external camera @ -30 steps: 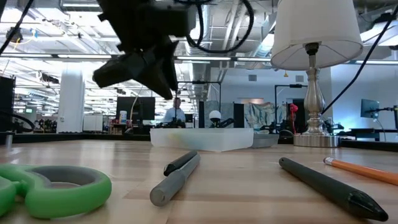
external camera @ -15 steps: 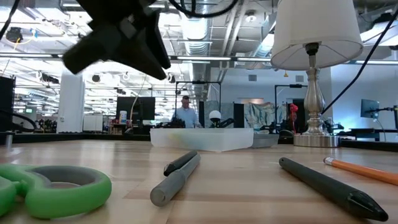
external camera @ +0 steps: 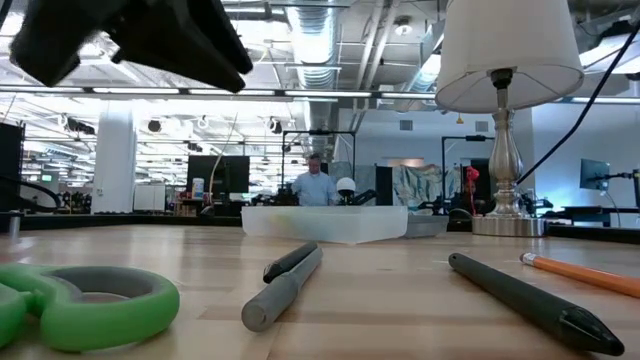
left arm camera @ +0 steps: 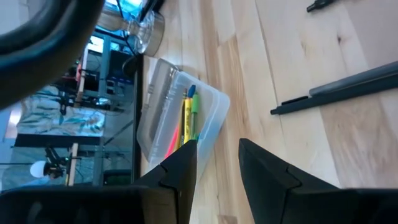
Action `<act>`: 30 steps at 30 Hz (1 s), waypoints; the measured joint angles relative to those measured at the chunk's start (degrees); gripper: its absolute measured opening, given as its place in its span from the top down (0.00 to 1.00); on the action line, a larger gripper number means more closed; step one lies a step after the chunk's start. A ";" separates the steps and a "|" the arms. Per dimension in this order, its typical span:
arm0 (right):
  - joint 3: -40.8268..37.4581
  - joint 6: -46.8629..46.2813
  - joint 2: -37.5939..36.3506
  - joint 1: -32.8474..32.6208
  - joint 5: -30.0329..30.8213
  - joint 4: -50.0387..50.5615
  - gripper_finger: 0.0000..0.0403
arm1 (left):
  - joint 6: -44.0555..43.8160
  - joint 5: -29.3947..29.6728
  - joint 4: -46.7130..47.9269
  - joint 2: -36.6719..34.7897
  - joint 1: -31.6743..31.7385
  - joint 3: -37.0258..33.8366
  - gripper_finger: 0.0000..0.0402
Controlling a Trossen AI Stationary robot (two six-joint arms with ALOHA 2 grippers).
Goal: Pick & place school supplies into a supply box
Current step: Put the pink pen into the black supply box
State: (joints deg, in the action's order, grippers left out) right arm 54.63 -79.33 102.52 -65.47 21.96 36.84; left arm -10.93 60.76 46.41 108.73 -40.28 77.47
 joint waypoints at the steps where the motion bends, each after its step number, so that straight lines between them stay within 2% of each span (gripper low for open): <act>1: 0.00 0.06 0.00 0.00 0.01 -0.08 0.79 | -0.28 0.18 0.00 0.00 -0.22 0.00 0.72; 7: -0.06 0.17 0.00 0.88 -0.04 0.41 0.79 | -2.73 0.36 0.08 0.00 -0.25 0.00 0.72; 14: -1.97 0.39 -0.57 5.79 -7.53 -0.36 0.85 | -5.36 -0.84 0.74 0.00 -0.73 0.00 0.72; 22: -1.38 6.31 -0.59 9.03 -10.73 0.36 0.93 | -10.15 -0.97 3.25 0.00 -3.17 0.00 0.72; 30: -0.26 8.43 -0.19 9.27 -10.77 1.47 0.91 | -12.81 -0.97 4.23 0.00 -4.40 0.00 0.72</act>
State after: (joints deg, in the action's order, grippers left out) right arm 54.38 -70.89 102.33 -56.21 11.18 38.31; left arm -23.74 59.79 50.65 108.73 -44.69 77.47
